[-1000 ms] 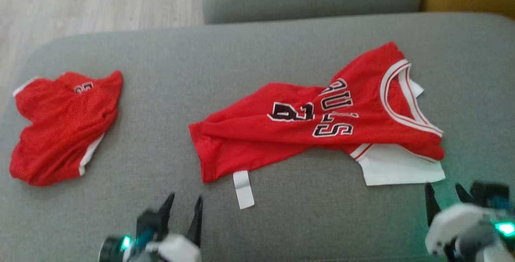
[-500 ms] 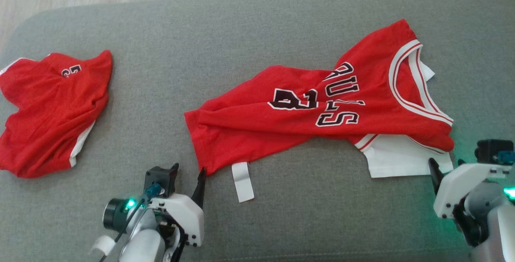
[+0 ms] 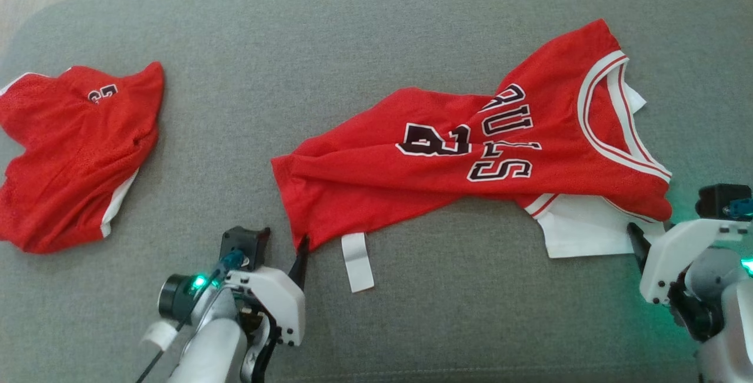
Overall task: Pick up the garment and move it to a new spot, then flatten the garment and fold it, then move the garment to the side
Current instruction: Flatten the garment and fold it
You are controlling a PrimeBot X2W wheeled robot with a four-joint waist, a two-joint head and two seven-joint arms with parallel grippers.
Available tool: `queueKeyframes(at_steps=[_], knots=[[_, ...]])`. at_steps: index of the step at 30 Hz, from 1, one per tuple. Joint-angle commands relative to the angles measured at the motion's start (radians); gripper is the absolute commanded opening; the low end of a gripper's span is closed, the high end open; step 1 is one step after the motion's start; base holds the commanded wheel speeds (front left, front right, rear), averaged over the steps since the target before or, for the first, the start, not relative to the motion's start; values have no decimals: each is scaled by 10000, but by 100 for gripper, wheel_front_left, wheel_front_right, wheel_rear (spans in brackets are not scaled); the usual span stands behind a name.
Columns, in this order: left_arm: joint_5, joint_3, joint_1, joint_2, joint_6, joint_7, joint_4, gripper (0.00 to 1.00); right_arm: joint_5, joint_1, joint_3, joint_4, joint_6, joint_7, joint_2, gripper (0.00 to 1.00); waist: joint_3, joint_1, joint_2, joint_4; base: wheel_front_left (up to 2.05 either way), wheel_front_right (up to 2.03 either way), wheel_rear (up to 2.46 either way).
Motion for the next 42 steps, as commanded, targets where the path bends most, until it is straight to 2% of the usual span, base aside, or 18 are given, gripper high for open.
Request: queueKeyframes(at_steps=[1,10,23,27,30,31,33,34,35,36,42], knots=[[-97,187,-294,34,-89,119,-254,100,73,-188,326,-105,67,105,-137,100,-12,0,0,2,0,0,0],[-613,-88,358,33,-231,1504,-1721,100,227,-133,411,-162,67,157,-177,100,-65,0,0,-54,0,0,0],[-354,-379,278,114,472,3245,-2782,100,334,-230,657,-381,67,374,-166,100,89,0,0,-188,0,0,0],[-307,-397,172,129,589,3317,-2656,86,360,-264,724,-404,67,471,-166,100,130,0,0,-219,0,0,0],[-272,-402,42,165,632,3286,-2475,70,386,-303,788,-426,67,536,-148,100,156,0,0,-240,0,0,0],[-256,-405,-8,177,649,3265,-2402,49,402,-309,808,-430,67,559,-148,100,160,0,0,-240,0,0,0],[-204,-422,-116,207,679,3204,-2240,40,425,-309,839,-439,67,595,-159,100,165,0,0,-240,0,0,0],[-175,-445,-164,228,680,3192,-2135,33,432,-304,865,-438,67,622,-171,95,162,0,0,-238,0,0,0],[-156,-470,-213,245,667,3176,-2030,13,457,-302,923,-451,67,641,-184,66,165,0,0,-239,0,0,0],[-137,-490,-269,266,655,3144,-1927,0,524,-304,951,-466,67,638,-187,0,167,0,0,-243,0,0,0],[-265,-401,-386,394,585,2958,-1669,0,1181,-263,1122,-781,67,661,-233,0,8,0,0,-256,0,0,0]])
